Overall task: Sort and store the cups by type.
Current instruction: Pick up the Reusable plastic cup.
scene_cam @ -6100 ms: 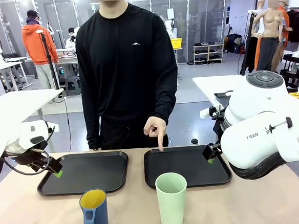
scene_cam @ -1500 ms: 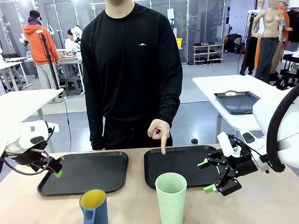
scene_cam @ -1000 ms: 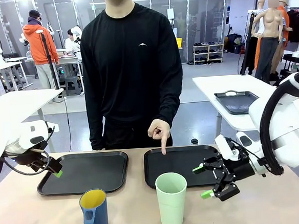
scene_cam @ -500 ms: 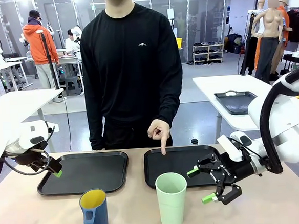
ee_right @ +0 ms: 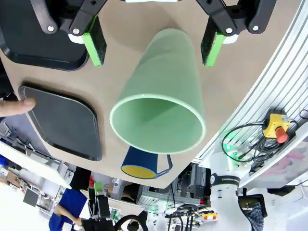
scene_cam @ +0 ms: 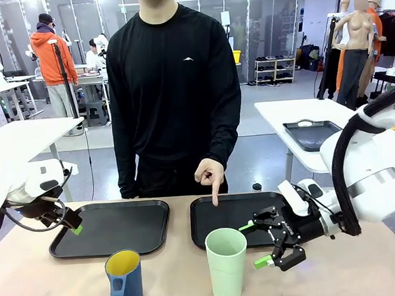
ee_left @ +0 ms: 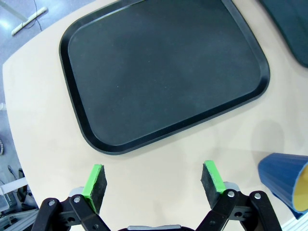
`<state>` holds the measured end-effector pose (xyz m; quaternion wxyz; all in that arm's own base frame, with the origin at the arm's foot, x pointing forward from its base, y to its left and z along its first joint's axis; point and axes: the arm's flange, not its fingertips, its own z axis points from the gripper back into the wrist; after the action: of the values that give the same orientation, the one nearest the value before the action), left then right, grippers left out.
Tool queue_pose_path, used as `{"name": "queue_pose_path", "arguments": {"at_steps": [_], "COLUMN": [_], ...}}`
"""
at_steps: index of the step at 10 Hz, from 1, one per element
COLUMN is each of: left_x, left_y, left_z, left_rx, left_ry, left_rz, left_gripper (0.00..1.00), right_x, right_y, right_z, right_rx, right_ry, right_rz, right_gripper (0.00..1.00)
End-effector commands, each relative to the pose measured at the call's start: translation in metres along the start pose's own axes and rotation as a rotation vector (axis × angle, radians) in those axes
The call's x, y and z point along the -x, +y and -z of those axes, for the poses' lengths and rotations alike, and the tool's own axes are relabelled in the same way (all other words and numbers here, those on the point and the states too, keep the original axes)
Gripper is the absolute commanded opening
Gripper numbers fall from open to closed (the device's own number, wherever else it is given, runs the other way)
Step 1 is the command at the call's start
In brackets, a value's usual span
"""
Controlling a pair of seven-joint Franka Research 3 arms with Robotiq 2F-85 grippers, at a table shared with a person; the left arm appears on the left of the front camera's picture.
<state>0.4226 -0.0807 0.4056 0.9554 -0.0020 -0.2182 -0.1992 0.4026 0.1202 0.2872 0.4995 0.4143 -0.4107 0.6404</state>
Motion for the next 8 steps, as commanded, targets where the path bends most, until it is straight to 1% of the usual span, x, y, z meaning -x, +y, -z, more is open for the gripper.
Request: {"name": "queue_pose_path", "arguments": {"at_steps": [1,2,4,5,7,8], "left_x": [0.0,0.0,0.0,0.0,0.0,0.0], "left_y": [0.001,0.001,0.001,0.001,0.001,0.001], "left_z": [-0.001,-0.001,-0.001,-0.001,-0.001,-0.001], "left_rx": [0.003,0.003,0.003,0.003,0.003,0.003], "left_ry": [0.004,0.004,0.004,0.004,0.004,0.004], "left_rz": [-0.002,-0.002,-0.002,-0.002,-0.002,-0.002], "left_gripper": [1.0,1.0,1.0,1.0,1.0,1.0], "right_x": [0.038,0.039,0.045,0.046,0.048,0.047], "right_y": [-0.001,-0.003,-0.007,-0.008,-0.008,-0.009], "right_z": [0.016,0.019,0.025,0.028,0.031,0.033], "right_rx": [0.029,0.007,-0.056,-0.095,-0.126,-0.127], "right_ry": [0.01,-0.02,-0.03,-0.061,-0.069,-0.093], "right_rz": [-0.003,-0.001,0.024,0.014,0.017,0.008], "right_gripper": [1.0,1.0,1.0,1.0,1.0,1.0]}}
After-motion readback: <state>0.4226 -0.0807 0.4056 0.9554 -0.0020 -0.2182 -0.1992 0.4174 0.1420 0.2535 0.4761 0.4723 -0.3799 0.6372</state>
